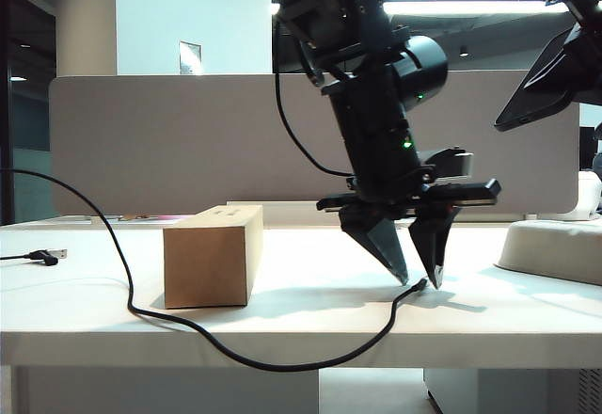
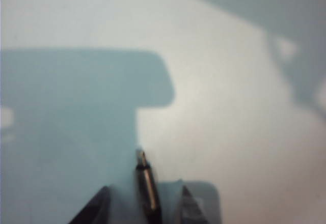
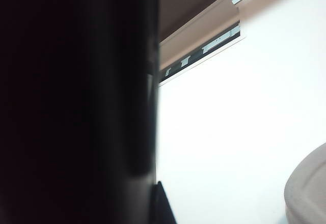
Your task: Pick up the charging cable and the phone, plug the charging cable into the charging port on the phone, and finally place them back on the table.
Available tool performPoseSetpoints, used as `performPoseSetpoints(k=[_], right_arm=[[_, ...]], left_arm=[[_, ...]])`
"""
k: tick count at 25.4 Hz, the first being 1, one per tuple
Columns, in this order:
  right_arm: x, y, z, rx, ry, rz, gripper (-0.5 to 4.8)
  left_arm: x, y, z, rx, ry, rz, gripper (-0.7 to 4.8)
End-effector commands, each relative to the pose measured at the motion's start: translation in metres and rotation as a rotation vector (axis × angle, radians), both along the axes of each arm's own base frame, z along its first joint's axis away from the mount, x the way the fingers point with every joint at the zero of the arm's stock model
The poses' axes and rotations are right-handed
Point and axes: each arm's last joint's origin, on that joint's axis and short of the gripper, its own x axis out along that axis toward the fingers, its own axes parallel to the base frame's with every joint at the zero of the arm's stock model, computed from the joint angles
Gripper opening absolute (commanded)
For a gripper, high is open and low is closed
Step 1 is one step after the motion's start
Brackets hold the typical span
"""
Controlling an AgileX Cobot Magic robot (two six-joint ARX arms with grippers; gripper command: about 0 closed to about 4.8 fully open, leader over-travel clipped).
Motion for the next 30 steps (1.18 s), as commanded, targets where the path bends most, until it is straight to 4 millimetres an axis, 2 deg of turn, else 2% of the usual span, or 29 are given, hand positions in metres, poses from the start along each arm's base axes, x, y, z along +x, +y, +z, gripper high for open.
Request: performPoseSetpoints(k=[1,2,5,8,10,12,16,18,19,21,22,23,24,27,30], right_arm=[[0.0,0.0,0.008,-0.01,-0.06,0.008,-0.06],[0.0,0.0,0.008,-0.01,-0.06,0.007,-0.06],[0.0,0.0,0.008,-0.01,-0.061,0.007,-0.06],[0.0,0.0,0.008,-0.01,-0.061,0.007,-0.06],[0.0,0.0,0.008,-0.01,-0.061,0.007,-0.06],[0.0,0.0,0.008,-0.01,-0.061,0.007,-0.06],[0.0,0.0,0.009,-0.01,-0.063,0.007,-0.06],[0.0,0.0,0.009,-0.01,-0.065,0.007,-0.06],[0.0,0.0,0.009,-0.01,-0.067,0.008,-0.06],[0.0,0.001,0.009,-0.008,-0.073,0.021,-0.06],[0.0,0.001,0.011,-0.007,-0.088,0.03,-0.06],[0.0,0.001,0.012,-0.003,-0.101,0.041,-0.06],[0.0,0.002,0.015,0.008,-0.128,0.055,-0.06],[0.0,0.003,0.022,0.052,-0.179,0.082,-0.06],[-0.003,0.004,0.037,0.119,-0.294,0.147,-0.06]], left_arm=[[-0.003,-0.002,-0.012,0.05,0.006,0.008,1.72],[-0.003,-0.002,-0.013,0.054,0.005,0.009,1.55],[-0.005,-0.002,-0.013,0.073,0.008,0.01,0.5],[-0.008,0.0,-0.014,0.097,0.03,0.007,0.34],[-0.009,0.001,-0.015,0.111,0.04,0.003,-0.07],[-0.009,0.001,-0.014,0.119,0.04,-0.009,-0.06],[-0.011,0.004,0.006,0.095,0.008,-0.035,-0.06],[-0.013,0.006,0.02,0.082,-0.024,-0.065,-0.06],[-0.015,0.01,0.037,0.065,-0.058,-0.09,-0.06],[-0.017,0.014,0.053,0.036,-0.08,-0.109,-0.06],[-0.018,0.02,0.073,-0.018,-0.094,-0.134,-0.06],[-0.018,0.023,0.081,-0.052,-0.095,-0.141,-0.06],[-0.018,0.03,0.099,-0.143,-0.087,-0.168,-0.06],[-0.016,0.042,0.122,-0.279,-0.057,-0.213,-0.06],[-0.009,0.064,0.146,-0.463,0.014,-0.286,-0.06]])
